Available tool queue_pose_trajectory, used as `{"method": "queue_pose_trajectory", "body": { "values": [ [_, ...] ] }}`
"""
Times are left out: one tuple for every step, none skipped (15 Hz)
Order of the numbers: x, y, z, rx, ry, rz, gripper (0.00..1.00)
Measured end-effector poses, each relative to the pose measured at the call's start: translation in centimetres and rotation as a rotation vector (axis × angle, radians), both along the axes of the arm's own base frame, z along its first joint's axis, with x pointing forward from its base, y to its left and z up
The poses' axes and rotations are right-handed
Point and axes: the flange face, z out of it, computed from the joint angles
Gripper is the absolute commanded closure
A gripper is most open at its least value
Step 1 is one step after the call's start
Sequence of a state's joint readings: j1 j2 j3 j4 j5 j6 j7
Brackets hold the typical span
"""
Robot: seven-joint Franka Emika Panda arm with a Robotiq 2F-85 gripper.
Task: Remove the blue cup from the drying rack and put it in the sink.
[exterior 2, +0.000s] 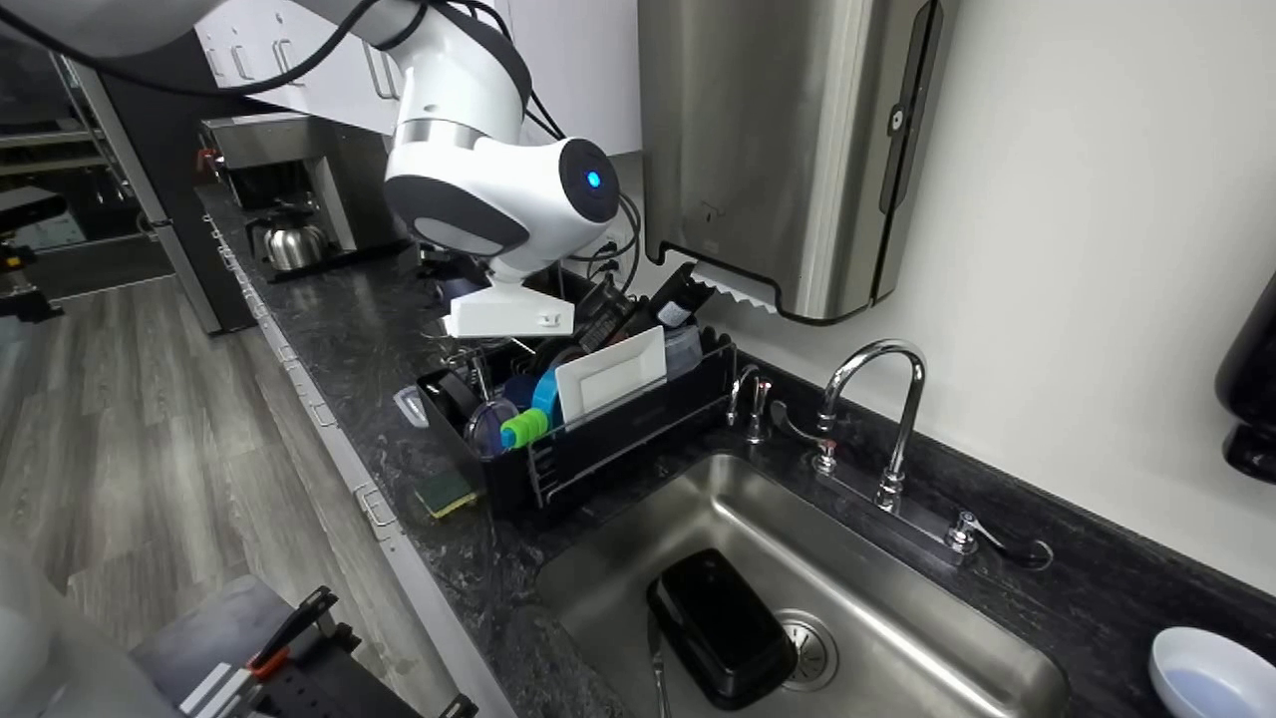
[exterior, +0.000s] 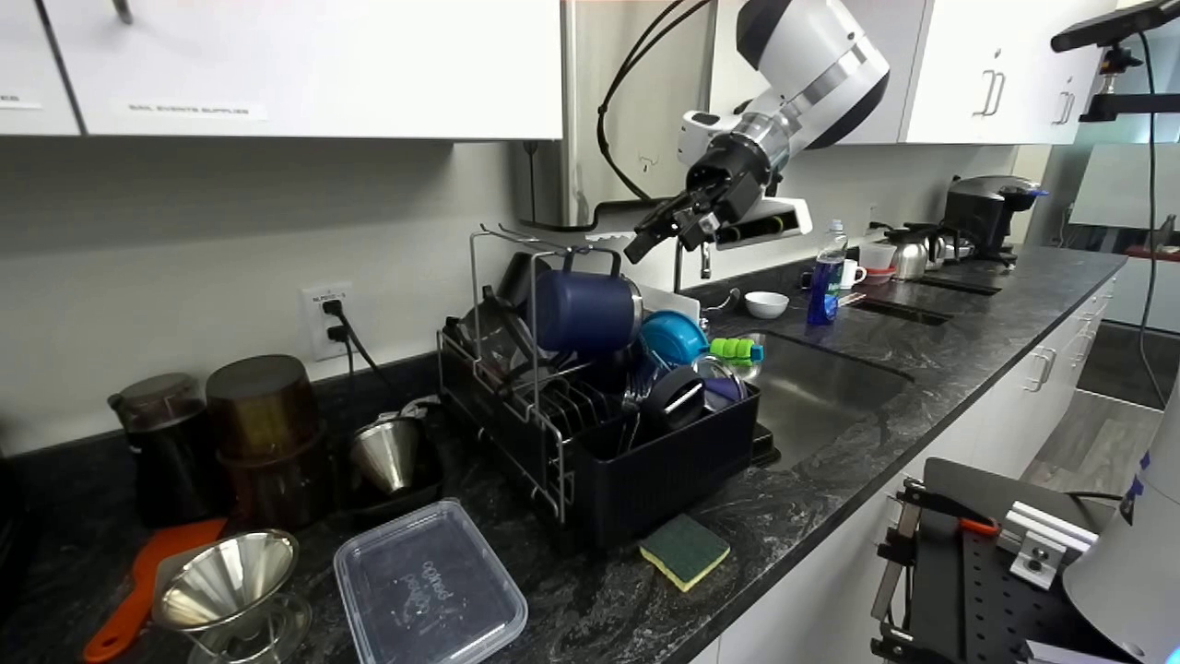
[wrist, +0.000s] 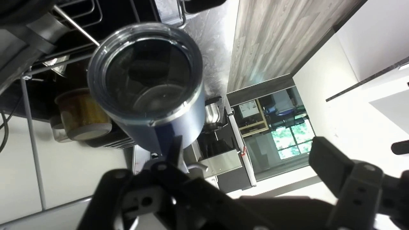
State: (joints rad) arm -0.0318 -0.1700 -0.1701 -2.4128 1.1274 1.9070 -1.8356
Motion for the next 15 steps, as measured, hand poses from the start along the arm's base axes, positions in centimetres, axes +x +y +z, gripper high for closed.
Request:
{"method": "queue_pose_trajectory", "body": {
  "values": [
    [0.2,0.0,0.3,-0.002,-0.010,0.002,0.00],
    [0.3,-0.1,0.4,-0.004,-0.019,0.004,0.00],
    [0.4,-0.1,0.5,-0.004,-0.031,0.006,0.00],
    [0.4,-0.1,0.6,-0.004,-0.042,0.008,0.00],
    [0.4,-0.2,0.5,-0.001,-0.052,0.009,0.00],
    [0.5,-0.2,0.4,0.002,-0.063,0.009,0.00],
    [0.6,-0.3,0.3,0.005,-0.073,0.009,0.00],
    [0.7,-0.3,0.0,0.008,-0.082,0.009,0.00],
    [0.9,-0.4,-0.2,0.011,-0.092,0.009,0.00],
    [1.1,-0.5,-0.5,0.014,-0.102,0.008,0.00],
    [1.4,-0.6,-0.9,0.017,-0.111,0.009,0.00],
    [1.6,-0.6,-1.2,0.018,-0.119,0.010,0.00],
    [2.0,-0.7,-1.4,0.018,-0.124,0.011,0.00],
    [2.2,-0.7,-1.7,0.018,-0.129,0.013,0.00],
    [2.5,-0.8,-1.9,0.019,-0.132,0.013,0.00]
  ]
}}
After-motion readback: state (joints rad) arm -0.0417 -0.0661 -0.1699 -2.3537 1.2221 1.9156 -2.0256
